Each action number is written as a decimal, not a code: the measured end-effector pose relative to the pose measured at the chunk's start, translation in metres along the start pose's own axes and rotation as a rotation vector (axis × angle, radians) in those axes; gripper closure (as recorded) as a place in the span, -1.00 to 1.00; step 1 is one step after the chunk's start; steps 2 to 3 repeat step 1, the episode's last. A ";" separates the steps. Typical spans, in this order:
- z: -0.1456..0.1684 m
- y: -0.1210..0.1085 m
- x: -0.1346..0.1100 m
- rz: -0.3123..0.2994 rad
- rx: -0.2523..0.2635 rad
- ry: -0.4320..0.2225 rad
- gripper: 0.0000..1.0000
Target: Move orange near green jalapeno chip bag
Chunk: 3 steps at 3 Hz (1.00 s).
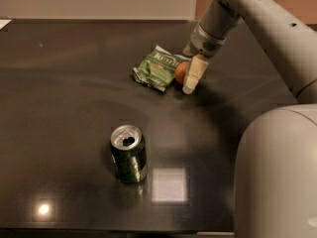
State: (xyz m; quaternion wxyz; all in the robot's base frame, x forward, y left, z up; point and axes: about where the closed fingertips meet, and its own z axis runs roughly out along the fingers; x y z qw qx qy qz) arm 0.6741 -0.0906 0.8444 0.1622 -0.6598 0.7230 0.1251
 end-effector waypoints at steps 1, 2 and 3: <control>0.000 0.000 0.000 0.000 0.000 0.000 -1.00; 0.000 0.000 0.000 0.000 0.000 0.000 -1.00; 0.000 0.000 0.000 0.000 0.000 0.000 -1.00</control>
Offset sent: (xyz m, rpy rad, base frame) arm 0.0000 0.0000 0.0000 0.0000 0.0000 0.0000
